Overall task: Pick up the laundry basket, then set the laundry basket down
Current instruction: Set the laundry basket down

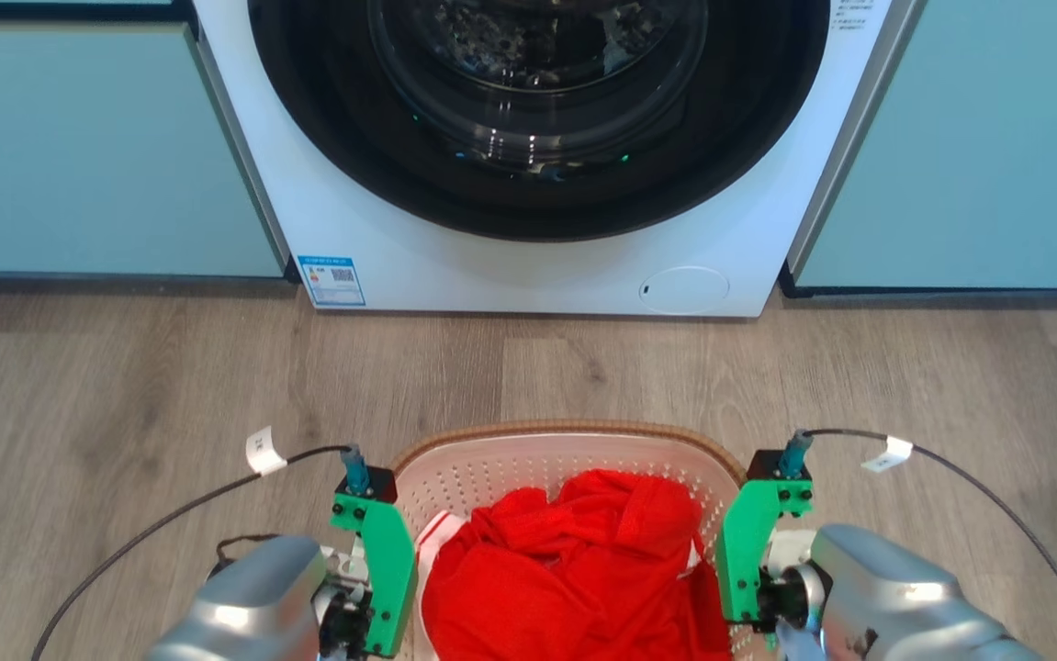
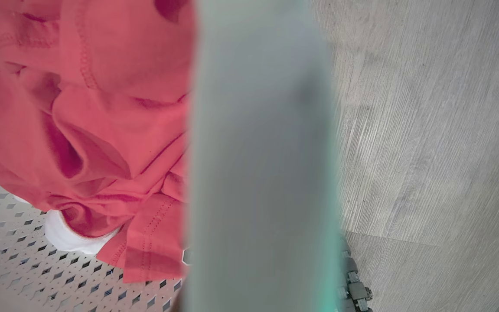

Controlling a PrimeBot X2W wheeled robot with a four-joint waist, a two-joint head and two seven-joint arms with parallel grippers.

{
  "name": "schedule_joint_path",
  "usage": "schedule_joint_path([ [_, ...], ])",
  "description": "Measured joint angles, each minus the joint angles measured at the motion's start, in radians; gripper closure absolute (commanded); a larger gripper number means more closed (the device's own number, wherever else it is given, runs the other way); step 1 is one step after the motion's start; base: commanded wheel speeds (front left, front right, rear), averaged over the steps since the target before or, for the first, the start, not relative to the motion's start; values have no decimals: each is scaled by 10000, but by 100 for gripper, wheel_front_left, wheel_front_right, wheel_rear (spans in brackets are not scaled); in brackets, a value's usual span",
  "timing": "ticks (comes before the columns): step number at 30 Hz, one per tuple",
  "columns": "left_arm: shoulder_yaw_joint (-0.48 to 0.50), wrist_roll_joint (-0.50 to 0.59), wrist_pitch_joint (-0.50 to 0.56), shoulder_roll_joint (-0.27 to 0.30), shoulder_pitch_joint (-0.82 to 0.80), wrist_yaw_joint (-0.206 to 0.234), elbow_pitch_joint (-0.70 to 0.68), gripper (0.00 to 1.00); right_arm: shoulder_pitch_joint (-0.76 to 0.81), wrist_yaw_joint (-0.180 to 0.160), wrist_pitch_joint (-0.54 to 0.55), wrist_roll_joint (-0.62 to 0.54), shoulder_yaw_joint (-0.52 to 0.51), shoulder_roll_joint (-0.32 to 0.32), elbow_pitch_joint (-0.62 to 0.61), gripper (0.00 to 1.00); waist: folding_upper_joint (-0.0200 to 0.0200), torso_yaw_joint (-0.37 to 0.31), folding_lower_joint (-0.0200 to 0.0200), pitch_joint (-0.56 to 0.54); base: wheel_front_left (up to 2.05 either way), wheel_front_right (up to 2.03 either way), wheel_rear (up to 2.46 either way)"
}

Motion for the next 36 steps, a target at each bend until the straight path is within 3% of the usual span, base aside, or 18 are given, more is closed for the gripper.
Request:
schedule_joint_path([
  [12,8,15,-366,-157,-546,0,209,100,-711,2,-637,-46,65,2,209,100,0,83,1,1155,0,0,0],
  [25,21,591,-1783,-523,-1705,17,625,100,-1851,33,-2082,-261,-63,-207,391,100,0,186,3,3620,0,0,0],
  [36,29,859,-2828,-581,-2949,594,221,100,-3270,100,-3632,-650,-263,-370,819,100,-1,272,3,5946,0,0,0],
])
